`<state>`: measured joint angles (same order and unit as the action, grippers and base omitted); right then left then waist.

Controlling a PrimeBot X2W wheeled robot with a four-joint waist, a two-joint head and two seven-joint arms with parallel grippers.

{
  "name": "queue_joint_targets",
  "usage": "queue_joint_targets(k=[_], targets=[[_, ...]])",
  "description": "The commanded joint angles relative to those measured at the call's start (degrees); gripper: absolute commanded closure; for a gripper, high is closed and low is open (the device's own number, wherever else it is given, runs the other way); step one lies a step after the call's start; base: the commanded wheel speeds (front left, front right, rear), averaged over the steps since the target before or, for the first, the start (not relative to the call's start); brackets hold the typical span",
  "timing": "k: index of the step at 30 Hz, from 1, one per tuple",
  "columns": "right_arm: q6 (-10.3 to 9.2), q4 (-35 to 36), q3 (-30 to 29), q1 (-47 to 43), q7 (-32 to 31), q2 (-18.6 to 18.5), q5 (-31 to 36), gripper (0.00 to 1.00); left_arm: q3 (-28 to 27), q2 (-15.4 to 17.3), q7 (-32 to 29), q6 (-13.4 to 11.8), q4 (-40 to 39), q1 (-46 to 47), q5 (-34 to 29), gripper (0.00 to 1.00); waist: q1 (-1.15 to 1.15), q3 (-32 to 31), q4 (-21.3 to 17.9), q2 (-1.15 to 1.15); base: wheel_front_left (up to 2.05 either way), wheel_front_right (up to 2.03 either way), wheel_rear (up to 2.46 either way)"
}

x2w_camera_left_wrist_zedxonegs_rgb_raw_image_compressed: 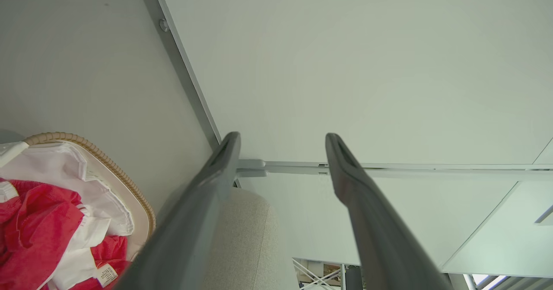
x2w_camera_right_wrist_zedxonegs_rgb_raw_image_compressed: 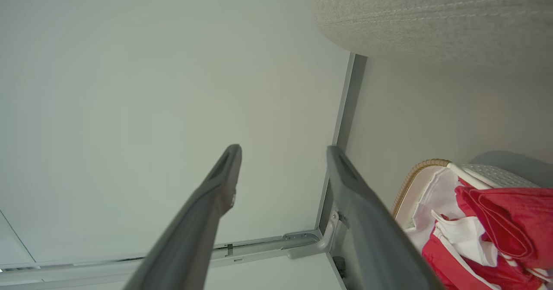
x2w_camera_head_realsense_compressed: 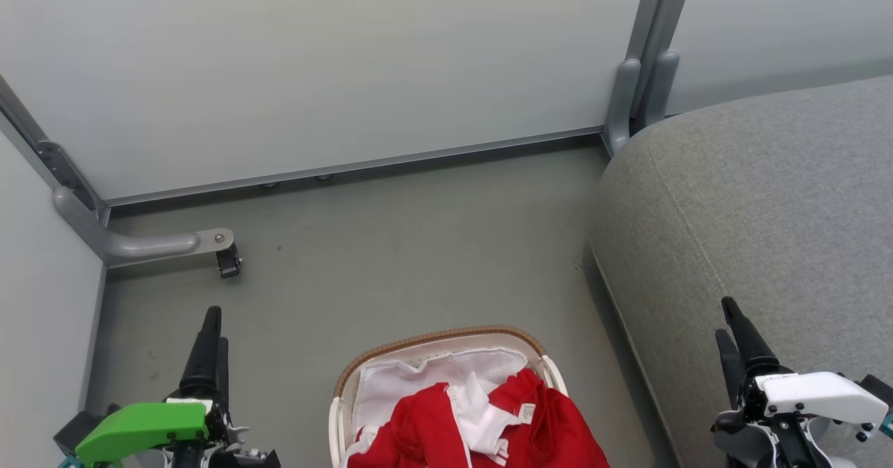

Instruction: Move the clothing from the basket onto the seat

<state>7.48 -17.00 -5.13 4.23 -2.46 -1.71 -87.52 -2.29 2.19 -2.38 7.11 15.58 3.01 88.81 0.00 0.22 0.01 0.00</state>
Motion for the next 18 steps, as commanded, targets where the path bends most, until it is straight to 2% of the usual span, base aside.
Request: queue_joint_targets(k=[1,18], targets=[[0.0,0.8,-0.3,0.6,0.7,-0.5,1.6,0.0,0.4,0.3,0.6,0.2,-1.3,0.3,-1.6,0.0,0.0,0.0,0.0,0.0,0.0,0.0,0.0],[0.01,3.9,-1.2,0.2,4.6,-0.7,20.3,0.0,1.7,0.4,4.5,0.1,-3.0,0.5,-17.2,0.0,0.0,0.1,0.1,0.0,0.0,0.0,0.0]])
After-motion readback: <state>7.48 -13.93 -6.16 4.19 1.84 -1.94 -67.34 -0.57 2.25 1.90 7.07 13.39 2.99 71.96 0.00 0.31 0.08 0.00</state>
